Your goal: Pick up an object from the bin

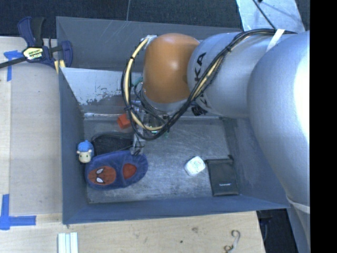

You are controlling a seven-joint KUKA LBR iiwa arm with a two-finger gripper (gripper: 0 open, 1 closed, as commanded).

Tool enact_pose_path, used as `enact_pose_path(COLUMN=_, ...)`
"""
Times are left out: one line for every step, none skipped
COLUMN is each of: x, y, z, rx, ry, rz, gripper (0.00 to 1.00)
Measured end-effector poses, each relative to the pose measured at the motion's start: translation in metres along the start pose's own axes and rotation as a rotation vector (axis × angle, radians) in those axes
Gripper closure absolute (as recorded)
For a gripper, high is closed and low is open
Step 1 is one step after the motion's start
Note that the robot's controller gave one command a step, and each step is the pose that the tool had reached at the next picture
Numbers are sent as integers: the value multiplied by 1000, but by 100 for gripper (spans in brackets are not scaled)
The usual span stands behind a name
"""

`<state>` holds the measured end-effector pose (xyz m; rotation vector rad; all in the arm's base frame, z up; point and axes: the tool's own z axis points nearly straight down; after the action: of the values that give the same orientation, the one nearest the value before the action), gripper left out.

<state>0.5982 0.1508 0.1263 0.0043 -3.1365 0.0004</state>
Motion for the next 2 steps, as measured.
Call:
enact_pose_path(x=18, y=18, z=55, rx=0, ry=-11, rz=-379, gripper=0)
enact_pose_path(x=16, y=17, z=52, rx=2, ry=-15, rz=-376, gripper=100)
